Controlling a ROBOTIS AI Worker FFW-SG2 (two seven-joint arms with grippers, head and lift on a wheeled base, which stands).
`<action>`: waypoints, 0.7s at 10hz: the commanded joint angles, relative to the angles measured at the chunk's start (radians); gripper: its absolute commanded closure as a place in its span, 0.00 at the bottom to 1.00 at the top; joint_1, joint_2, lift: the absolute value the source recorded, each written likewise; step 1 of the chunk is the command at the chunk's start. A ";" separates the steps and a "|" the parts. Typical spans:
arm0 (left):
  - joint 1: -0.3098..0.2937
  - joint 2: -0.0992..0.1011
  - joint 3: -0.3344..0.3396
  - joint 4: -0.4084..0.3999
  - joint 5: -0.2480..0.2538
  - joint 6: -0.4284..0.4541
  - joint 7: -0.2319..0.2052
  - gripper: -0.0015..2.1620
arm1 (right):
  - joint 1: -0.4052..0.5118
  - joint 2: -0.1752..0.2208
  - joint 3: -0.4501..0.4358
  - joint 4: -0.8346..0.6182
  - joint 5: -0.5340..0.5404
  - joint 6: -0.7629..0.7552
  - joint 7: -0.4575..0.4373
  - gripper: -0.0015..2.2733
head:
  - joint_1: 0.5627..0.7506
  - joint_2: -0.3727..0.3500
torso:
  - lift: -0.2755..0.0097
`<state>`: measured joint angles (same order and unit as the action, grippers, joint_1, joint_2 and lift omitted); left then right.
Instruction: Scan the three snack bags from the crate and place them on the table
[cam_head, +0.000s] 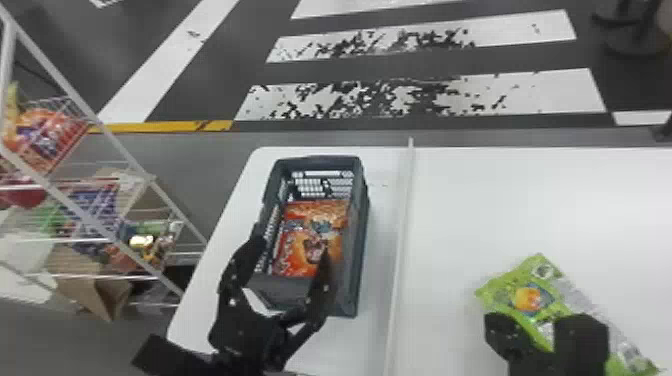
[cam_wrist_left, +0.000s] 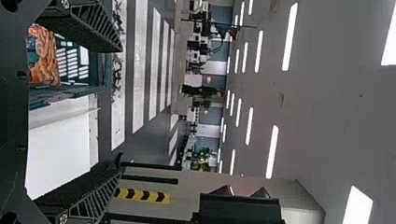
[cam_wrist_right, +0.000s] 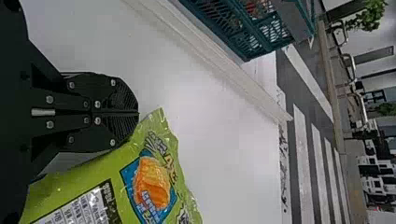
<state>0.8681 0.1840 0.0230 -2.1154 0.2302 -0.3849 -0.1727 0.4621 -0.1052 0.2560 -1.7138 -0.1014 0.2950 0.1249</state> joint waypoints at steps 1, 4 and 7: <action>0.000 -0.005 0.000 0.011 0.009 -0.018 -0.011 0.03 | -0.014 0.005 -0.027 0.028 -0.004 -0.004 -0.016 0.98 | 0.70 0.86 | 0.84; -0.009 -0.008 -0.018 0.043 0.012 -0.064 -0.027 0.03 | -0.005 0.009 -0.073 0.023 -0.030 -0.013 -0.044 0.98 | 0.70 0.78 | 0.84; -0.004 -0.006 -0.018 0.064 0.012 -0.116 -0.037 0.03 | -0.028 0.038 -0.086 0.026 -0.034 -0.010 -0.087 0.98 | 0.70 0.71 | 0.84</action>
<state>0.8614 0.1778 0.0046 -2.0549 0.2424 -0.4881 -0.2093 0.4406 -0.0714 0.1699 -1.6898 -0.1367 0.2817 0.0396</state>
